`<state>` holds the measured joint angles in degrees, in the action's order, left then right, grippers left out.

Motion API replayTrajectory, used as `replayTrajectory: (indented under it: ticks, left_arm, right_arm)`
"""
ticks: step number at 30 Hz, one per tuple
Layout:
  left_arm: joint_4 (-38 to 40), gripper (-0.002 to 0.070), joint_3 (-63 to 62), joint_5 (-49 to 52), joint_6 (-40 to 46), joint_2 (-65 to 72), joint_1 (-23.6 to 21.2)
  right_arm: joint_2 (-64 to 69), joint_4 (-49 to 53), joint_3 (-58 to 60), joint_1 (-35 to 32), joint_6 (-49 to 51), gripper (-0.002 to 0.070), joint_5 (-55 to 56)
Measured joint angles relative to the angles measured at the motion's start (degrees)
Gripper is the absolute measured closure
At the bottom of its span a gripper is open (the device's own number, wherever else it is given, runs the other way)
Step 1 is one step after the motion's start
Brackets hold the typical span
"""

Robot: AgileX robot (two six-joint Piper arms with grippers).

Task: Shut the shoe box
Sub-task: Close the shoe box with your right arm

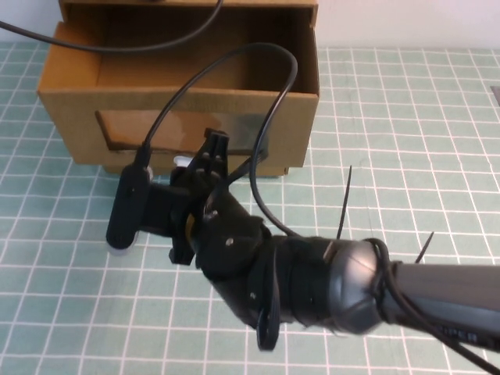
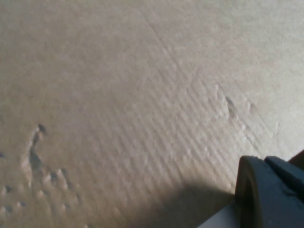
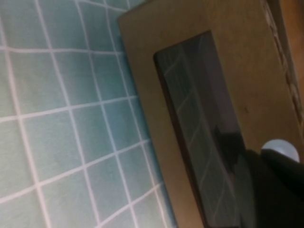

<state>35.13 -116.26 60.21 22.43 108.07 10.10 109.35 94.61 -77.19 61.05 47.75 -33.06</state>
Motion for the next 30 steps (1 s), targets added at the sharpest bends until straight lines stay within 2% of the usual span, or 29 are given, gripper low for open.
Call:
replayTrajectory:
  ticks: [18,30]
  left_arm:
    - [0.85,0.068,-0.13,1.21,0.0,0.59,0.0]
    - [3.3,0.068,-0.45,1.7,2.48,0.86,0.0]
  right_arm:
    - [1.48,-0.11,-1.87,-8.13,0.32,0.069,6.46]
    - [6.23,-0.93,-10.76,-10.74,0.26,0.0691,8.35]
